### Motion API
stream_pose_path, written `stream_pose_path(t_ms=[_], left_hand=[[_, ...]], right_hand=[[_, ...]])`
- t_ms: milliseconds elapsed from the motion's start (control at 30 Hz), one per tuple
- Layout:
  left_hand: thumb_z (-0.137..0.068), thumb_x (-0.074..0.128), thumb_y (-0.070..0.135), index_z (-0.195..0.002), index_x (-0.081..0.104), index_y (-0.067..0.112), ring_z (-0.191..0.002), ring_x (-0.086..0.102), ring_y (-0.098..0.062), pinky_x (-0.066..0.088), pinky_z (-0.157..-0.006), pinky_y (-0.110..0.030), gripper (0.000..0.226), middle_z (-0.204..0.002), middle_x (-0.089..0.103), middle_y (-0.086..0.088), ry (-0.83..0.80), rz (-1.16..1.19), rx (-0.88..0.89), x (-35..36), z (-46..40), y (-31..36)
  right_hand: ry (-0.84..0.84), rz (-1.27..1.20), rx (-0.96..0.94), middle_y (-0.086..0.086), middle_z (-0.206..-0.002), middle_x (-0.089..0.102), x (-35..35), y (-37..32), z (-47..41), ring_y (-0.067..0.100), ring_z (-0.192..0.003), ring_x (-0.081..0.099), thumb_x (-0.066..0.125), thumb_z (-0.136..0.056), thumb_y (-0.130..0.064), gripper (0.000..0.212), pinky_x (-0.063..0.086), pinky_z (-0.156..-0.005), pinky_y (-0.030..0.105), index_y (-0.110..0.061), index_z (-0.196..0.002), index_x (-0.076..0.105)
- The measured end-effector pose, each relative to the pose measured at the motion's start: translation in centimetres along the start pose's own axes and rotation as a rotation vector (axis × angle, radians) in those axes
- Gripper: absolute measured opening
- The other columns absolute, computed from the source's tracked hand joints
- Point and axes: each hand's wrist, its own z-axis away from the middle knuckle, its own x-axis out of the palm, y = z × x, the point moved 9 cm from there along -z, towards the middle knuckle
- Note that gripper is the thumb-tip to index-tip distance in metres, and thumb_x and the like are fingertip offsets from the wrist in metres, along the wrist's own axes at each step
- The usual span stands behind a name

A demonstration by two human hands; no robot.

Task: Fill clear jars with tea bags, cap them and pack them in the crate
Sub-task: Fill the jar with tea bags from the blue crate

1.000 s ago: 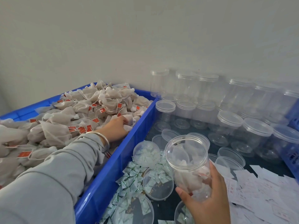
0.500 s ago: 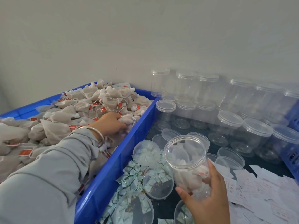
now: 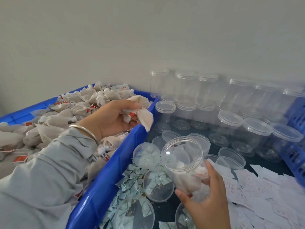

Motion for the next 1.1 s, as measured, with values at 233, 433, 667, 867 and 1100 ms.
stream_pose_path(t_ms=[233, 433, 667, 867, 1100], left_hand=[[-0.07, 0.063, 0.005, -0.075, 0.07, 0.014, -0.062, 0.058, -0.008, 0.048, -0.06, -0.02, 0.013, -0.069, 0.061, 0.0, -0.248, -0.198, 0.078, 8.0, 1.6, -1.4], [-0.072, 0.08, 0.028, -0.093, 0.065, 0.038, -0.076, 0.068, -0.006, 0.056, -0.075, -0.021, 0.028, -0.079, 0.072, 0.014, -0.124, -0.834, 0.214, 8.8, 1.8, -2.2], [-0.068, 0.074, 0.039, -0.094, 0.066, 0.031, -0.08, 0.071, -0.01, 0.056, -0.075, -0.024, 0.029, -0.092, 0.075, 0.003, -0.034, -0.605, 0.253, 8.4, 1.9, -1.4], [-0.087, 0.064, 0.008, -0.08, 0.068, 0.02, -0.074, 0.067, -0.007, 0.055, -0.065, -0.018, 0.015, -0.073, 0.07, 0.01, 0.346, -0.566, 0.33, 2.1, 0.8, 1.9], [-0.085, 0.058, 0.011, -0.07, 0.065, 0.023, -0.064, 0.056, -0.017, 0.047, -0.063, -0.029, 0.02, -0.076, 0.068, -0.002, 0.764, -0.766, 0.242, -8.3, 0.8, 3.2]], right_hand=[[-0.047, 0.073, -0.036, -0.025, -0.123, 0.042, 0.5, -0.9, 0.1, 0.015, -0.109, 0.049, 0.095, -0.044, -0.023, 0.113, 0.046, -0.093, 0.043, -0.059, -0.128, 0.028], [-0.048, 0.051, 0.003, -0.027, -0.119, 0.041, 0.2, -1.1, 0.2, 0.006, -0.103, 0.049, 0.082, -0.039, -0.05, 0.106, 0.046, -0.088, 0.034, -0.061, -0.128, 0.025], [-0.075, 0.03, 0.038, -0.013, -0.118, 0.052, 0.2, -1.0, -0.1, 0.008, -0.105, 0.052, 0.07, -0.041, -0.062, 0.104, 0.05, -0.087, 0.039, -0.035, -0.137, 0.04], [-0.002, -0.058, 0.02, -0.026, -0.112, 0.06, -0.9, -1.9, -0.2, -0.013, -0.1, 0.055, 0.074, -0.041, -0.063, 0.098, 0.045, -0.077, 0.016, -0.039, -0.131, 0.044], [-0.01, -0.145, 0.074, -0.043, -0.11, 0.052, -0.3, -2.1, 0.2, -0.026, -0.098, 0.048, 0.082, -0.038, -0.064, 0.088, 0.042, -0.063, 0.006, -0.06, -0.116, 0.042]])
